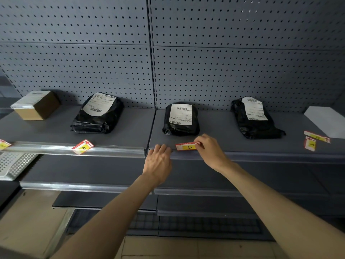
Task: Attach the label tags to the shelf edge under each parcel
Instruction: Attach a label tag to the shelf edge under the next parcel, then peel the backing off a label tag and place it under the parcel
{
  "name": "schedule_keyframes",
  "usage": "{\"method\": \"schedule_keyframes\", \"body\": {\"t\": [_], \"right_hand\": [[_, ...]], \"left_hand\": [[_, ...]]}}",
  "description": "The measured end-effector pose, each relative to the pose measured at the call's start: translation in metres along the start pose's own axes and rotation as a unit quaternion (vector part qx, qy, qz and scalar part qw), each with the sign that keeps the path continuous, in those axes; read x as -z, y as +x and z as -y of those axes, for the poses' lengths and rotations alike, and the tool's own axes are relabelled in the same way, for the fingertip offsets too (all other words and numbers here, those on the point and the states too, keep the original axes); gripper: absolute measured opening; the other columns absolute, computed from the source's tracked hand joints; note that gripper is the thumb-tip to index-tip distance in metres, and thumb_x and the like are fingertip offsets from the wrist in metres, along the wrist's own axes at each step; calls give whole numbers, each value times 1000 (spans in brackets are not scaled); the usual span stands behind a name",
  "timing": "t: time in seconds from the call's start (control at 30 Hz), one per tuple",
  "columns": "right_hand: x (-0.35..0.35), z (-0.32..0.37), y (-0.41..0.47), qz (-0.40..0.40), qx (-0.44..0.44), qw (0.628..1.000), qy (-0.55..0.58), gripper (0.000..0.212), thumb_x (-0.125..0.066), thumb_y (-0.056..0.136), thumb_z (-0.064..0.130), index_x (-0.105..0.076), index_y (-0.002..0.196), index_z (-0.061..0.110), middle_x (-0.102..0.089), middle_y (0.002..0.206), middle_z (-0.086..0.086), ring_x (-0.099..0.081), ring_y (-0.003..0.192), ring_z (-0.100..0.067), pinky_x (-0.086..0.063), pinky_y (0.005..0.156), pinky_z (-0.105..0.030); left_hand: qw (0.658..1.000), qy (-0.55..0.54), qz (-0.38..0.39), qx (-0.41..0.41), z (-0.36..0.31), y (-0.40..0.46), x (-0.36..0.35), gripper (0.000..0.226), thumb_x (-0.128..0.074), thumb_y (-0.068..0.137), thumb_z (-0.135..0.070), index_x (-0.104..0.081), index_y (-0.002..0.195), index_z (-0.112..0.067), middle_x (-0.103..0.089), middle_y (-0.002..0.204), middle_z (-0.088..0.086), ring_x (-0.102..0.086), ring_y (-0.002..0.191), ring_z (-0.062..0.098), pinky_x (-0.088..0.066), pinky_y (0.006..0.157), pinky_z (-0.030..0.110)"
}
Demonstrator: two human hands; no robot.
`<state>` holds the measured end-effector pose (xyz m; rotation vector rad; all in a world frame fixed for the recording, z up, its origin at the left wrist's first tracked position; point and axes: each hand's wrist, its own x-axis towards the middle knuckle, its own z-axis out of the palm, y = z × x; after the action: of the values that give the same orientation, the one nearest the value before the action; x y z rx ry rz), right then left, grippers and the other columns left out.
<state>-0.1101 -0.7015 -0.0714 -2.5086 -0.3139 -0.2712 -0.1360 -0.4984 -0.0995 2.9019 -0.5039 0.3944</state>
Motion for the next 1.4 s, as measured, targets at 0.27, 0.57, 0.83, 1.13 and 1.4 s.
{"method": "schedule_keyframes", "body": {"t": [0.27,0.57,0.83,1.13,1.4], "right_hand": [[-9,9,4,38,16,998,-40,21,-47,99,11,-66,90,7,-51,89,-4,-54,74,-21,-46,66,-37],[-19,16,5,68,42,988,-130,15,-51,97,5,-65,92,5,-49,92,-7,-54,70,-23,-42,58,-32],[15,18,-12,26,17,992,-122,35,-51,97,34,-50,123,11,-52,112,-5,-60,77,-21,-51,64,-35],[118,-36,-83,-46,-68,980,-181,26,-52,94,36,-60,94,11,-62,96,-5,-59,89,-24,-51,71,-38],[243,-138,-140,-76,-112,972,-194,26,-54,93,35,-58,84,10,-60,89,-6,-58,80,-23,-41,60,-31]], "left_hand": [[999,-31,-8,-1,2,-6,0,33,-51,87,-10,-63,118,-12,-63,113,4,-56,105,25,-47,92,37],[999,-32,2,-1,4,-2,1,32,-47,89,-12,-59,119,-12,-60,118,4,-52,108,24,-46,93,36],[999,-37,13,-1,-1,11,21,26,-49,92,-20,-60,113,-11,-61,117,6,-53,108,24,-48,92,38],[998,-48,8,-42,-94,42,50,24,-52,92,-30,-61,101,-9,-62,105,8,-53,106,29,-46,90,42],[993,-76,16,-85,-252,84,55,25,-50,91,-28,-63,99,-8,-65,105,10,-56,105,30,-49,86,43]]}}
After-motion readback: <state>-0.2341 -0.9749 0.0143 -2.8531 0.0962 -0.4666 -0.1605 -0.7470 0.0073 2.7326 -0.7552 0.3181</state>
